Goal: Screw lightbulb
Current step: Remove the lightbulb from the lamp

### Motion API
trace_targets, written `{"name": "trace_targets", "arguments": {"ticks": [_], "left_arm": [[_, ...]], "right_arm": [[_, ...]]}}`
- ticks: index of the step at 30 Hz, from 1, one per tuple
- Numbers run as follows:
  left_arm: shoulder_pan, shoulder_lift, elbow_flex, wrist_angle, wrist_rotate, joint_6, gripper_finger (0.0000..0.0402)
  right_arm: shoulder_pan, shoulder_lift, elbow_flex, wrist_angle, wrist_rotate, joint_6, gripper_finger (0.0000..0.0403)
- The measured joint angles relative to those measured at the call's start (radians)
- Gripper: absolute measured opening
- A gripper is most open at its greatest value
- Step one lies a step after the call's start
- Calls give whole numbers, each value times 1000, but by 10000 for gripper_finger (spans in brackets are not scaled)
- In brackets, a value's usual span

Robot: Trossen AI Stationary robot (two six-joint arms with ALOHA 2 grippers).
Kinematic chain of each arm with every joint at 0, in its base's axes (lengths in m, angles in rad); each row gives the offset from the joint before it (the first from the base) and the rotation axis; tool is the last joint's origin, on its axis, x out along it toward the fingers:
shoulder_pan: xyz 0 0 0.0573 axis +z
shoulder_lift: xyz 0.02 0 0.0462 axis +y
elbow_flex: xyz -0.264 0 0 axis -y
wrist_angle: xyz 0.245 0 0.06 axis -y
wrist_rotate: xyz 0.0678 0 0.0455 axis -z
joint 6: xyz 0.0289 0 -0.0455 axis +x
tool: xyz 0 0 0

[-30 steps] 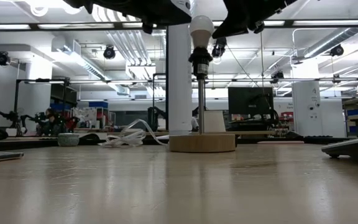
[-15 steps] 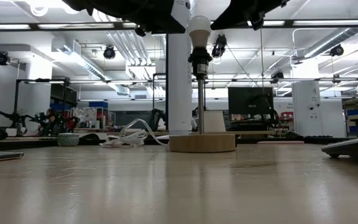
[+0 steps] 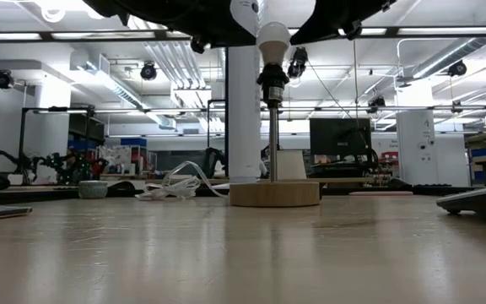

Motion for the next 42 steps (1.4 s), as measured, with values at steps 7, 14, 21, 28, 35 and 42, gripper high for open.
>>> {"name": "trace_targets", "arguments": {"ticks": [7,14,21,28,35,42], "left_arm": [[-20,-35,0,-42,60,-4,0],[-19,-55,1,-38,8,0,0],[-3,-16,0,-24,-119,0,0],[-8,2,0,-3,-38,0,0],[-19,-3,0,-24,-39,-6,0],[-32,-17,0,-96,-6,-27,0]], "right_arm": [[-3,0,1,-68,62,12,0],[16,-7,1,-83,58,33,0],[46,-13,1,-20,-21,5,0],[38,-11,0,22,-44,-21,0],[5,-11,0,15,-39,-12,0],[-11,-11,0,17,-32,-4,0]]}}
